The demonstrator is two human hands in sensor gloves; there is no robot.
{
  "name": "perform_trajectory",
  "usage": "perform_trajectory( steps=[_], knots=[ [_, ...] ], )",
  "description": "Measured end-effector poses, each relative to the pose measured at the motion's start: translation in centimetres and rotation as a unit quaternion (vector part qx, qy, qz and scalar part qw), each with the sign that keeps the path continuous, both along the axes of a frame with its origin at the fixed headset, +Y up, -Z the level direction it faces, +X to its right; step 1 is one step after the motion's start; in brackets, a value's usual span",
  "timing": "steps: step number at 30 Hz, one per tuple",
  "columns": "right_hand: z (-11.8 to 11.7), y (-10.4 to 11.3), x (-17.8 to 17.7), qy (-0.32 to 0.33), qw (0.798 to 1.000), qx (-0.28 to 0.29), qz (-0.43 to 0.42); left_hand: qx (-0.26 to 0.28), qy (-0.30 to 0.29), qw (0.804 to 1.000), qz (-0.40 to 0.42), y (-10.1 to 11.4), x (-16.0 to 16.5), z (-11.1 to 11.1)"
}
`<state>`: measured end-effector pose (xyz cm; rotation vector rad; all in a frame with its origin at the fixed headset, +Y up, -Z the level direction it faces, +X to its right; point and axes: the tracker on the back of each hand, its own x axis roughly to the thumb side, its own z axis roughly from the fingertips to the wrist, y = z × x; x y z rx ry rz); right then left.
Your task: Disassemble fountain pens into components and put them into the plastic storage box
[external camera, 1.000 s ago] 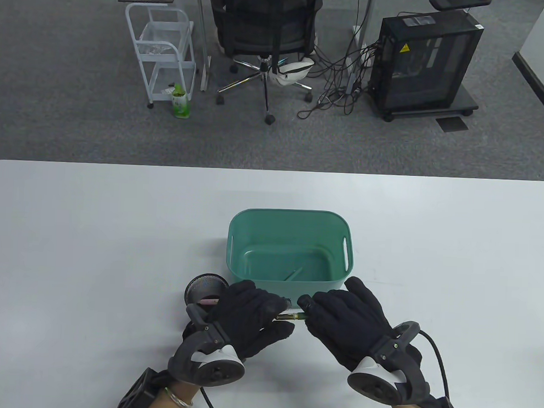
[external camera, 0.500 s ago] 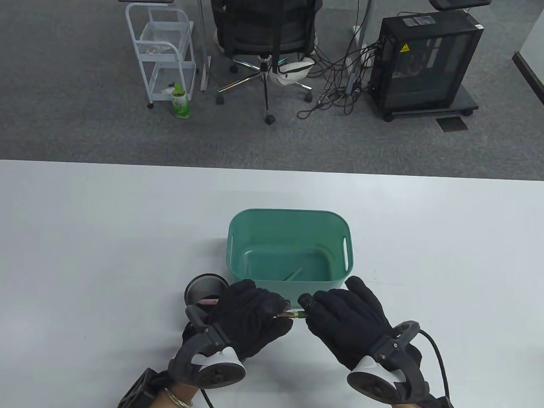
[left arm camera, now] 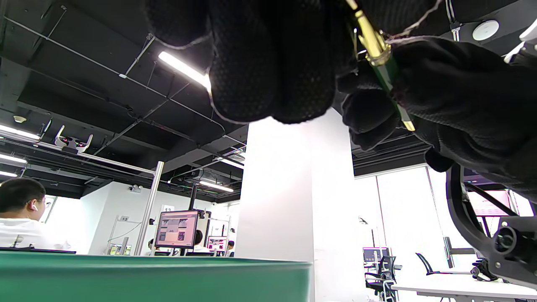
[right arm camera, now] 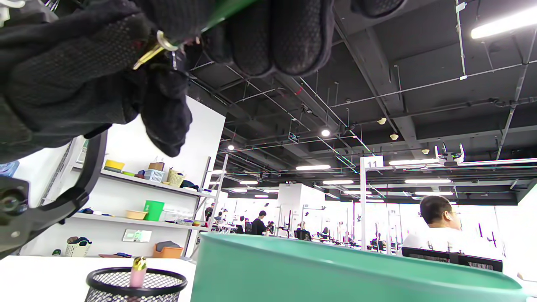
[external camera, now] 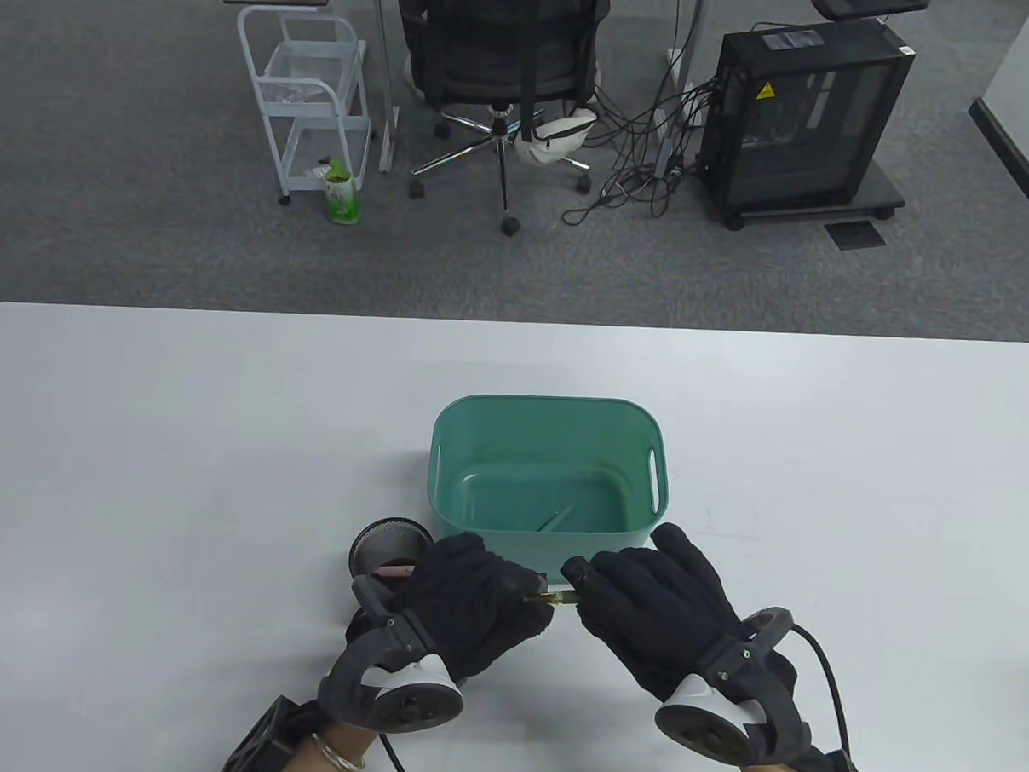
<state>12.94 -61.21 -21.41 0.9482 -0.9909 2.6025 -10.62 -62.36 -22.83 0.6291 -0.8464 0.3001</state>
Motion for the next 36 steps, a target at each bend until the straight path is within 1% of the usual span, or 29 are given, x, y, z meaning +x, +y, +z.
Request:
perform_trajectory(
  steps=[19,36],
  knots=[
    [0.0,0.0,0.1,-0.003,1.0,0.001,0.0,-0.005,0.004,1.0,0.004,0.1,-0.2,-0.1],
    [-0.5,1.1,2.5,-0.045,0.998,0.017,-0.028,-0.023,0.011,0.999,0.043,1.1,-1.8,-0.5]
  ],
)
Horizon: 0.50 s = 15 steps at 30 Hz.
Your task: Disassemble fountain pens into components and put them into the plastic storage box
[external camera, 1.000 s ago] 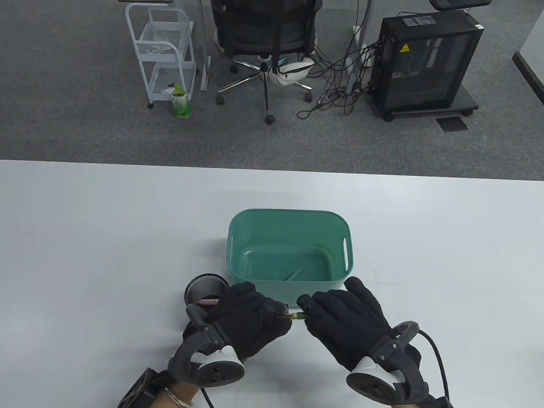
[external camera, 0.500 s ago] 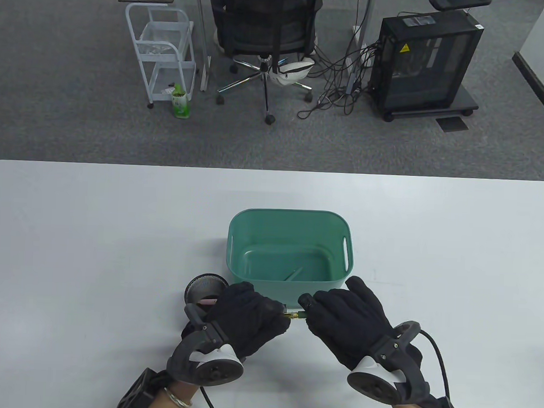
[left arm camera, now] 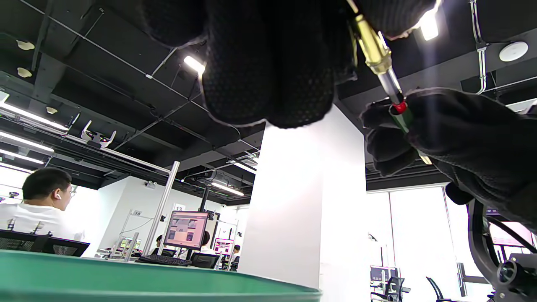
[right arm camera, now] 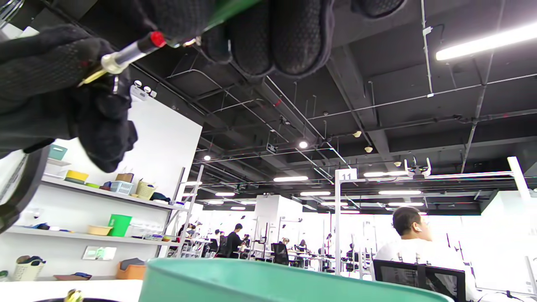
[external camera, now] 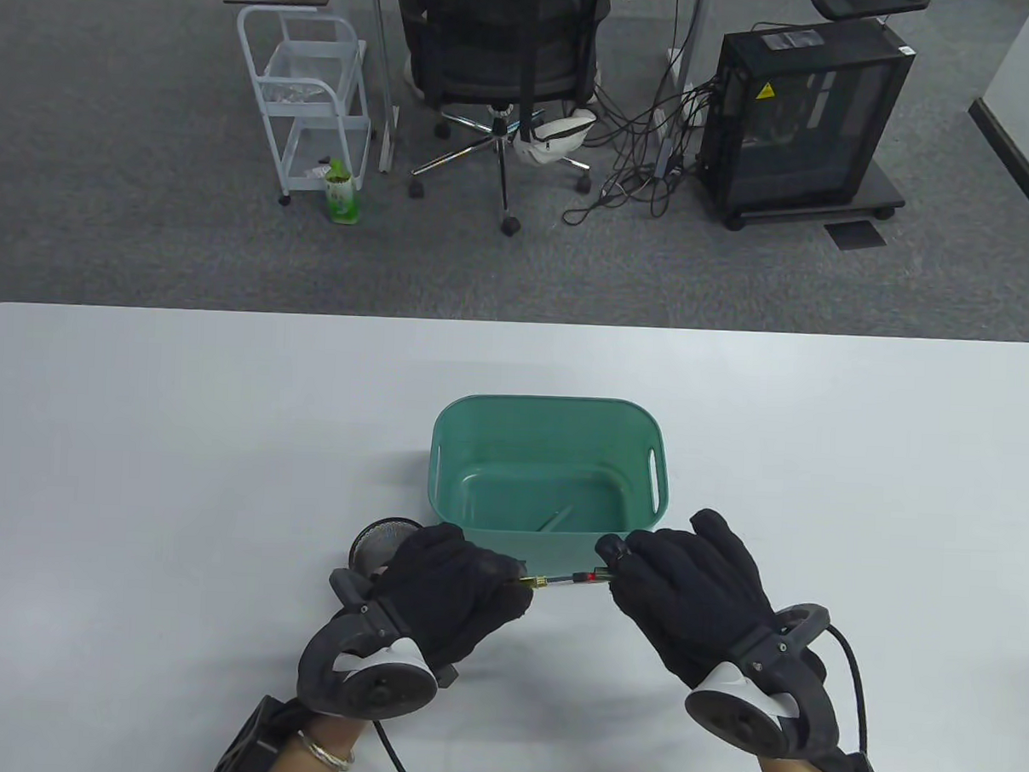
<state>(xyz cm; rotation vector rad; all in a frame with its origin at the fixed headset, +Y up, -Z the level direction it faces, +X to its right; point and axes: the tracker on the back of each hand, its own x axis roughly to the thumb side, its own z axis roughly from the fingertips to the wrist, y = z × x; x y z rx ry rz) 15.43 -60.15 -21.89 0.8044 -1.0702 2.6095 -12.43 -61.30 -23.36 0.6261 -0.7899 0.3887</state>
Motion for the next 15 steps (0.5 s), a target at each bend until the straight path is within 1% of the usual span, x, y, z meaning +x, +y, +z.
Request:
perform_trajectory(
  steps=[15],
  knots=[
    [0.02,0.53,1.16,-0.016,1.0,0.009,-0.021,-0.014,0.021,1.0,0.011,0.14,-0.45,-0.4]
  ],
)
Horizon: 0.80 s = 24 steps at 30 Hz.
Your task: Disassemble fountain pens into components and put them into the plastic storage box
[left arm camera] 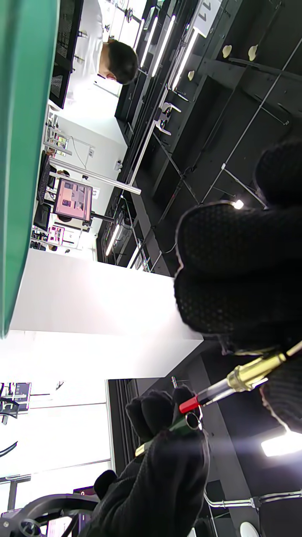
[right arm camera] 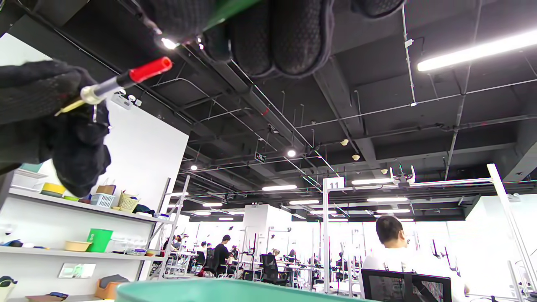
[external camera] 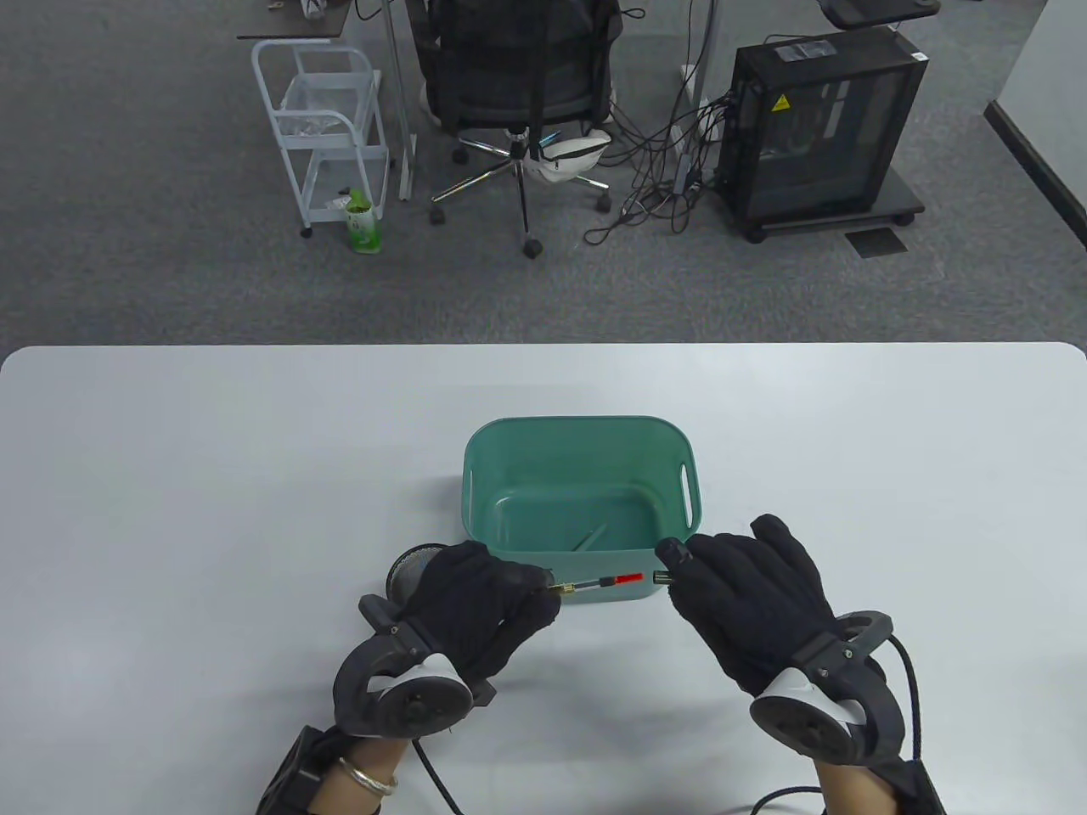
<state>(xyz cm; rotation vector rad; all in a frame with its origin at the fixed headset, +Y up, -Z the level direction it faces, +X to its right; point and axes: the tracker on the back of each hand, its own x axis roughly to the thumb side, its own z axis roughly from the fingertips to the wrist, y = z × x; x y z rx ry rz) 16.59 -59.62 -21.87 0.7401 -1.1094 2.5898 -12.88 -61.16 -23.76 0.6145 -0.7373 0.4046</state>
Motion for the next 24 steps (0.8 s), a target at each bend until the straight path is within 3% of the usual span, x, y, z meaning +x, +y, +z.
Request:
perform_trajectory(
  steps=[14,24],
  knots=[
    [0.8,0.9,0.6,0.014,0.999,0.012,-0.03,-0.068,0.127,0.988,-0.059,0.8,1.0,-1.7],
    [1.1,1.1,1.0,0.016,0.999,0.016,-0.042,-0.144,0.145,0.974,-0.093,2.5,4.1,-5.1]
  ],
)
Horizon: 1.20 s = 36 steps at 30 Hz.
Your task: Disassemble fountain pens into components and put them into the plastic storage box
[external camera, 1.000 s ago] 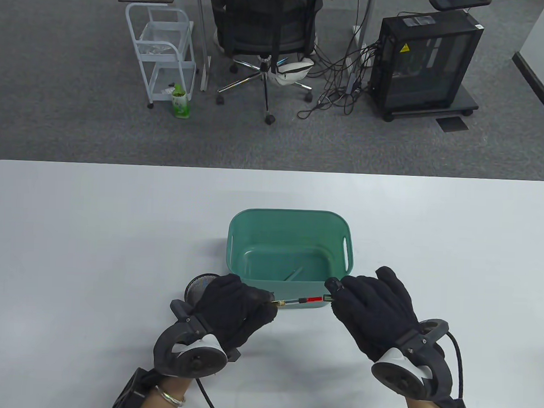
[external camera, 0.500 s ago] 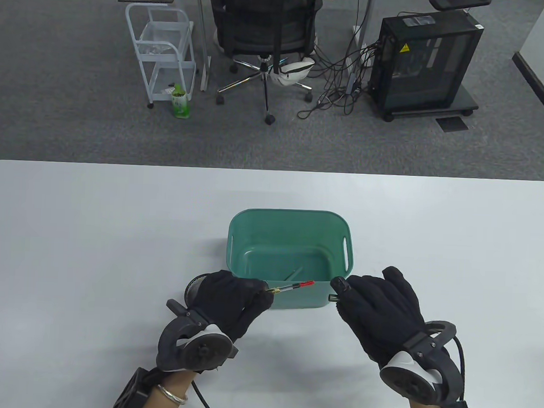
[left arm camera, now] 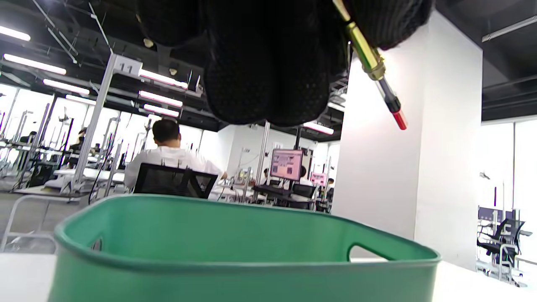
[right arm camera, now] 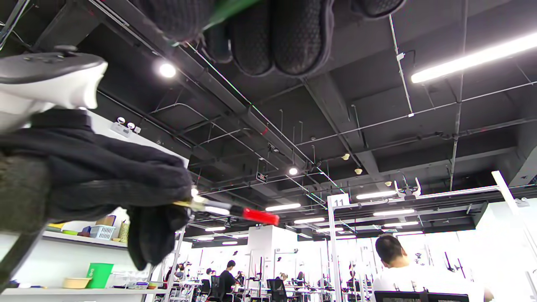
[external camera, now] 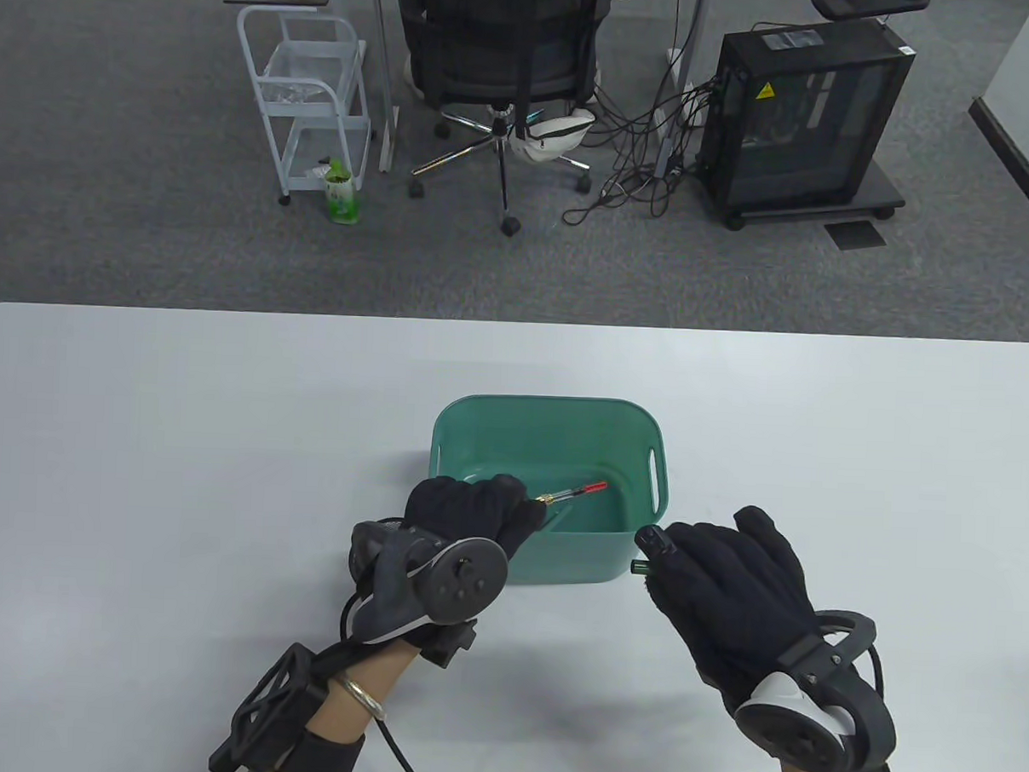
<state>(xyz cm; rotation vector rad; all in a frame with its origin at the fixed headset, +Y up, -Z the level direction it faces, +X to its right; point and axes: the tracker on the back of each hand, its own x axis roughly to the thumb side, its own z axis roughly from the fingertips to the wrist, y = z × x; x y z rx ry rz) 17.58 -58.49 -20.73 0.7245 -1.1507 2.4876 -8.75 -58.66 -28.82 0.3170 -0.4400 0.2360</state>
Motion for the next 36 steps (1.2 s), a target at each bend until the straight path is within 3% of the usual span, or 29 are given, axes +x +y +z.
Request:
perform_trajectory(
  steps=[6,16,36],
  knots=[
    [0.0,0.1,0.0,0.003,1.0,-0.001,-0.003,-0.062,0.017,0.998,-0.013,-0.6,1.3,-2.7],
    [0.0,0.1,0.1,0.004,1.0,-0.004,-0.004,-0.113,0.058,0.991,-0.046,-2.2,2.6,-5.7],
    [-0.3,0.1,-0.3,0.005,1.0,-0.01,0.006,-0.128,0.052,0.988,-0.075,-3.9,3.1,-6.3]
  ],
)
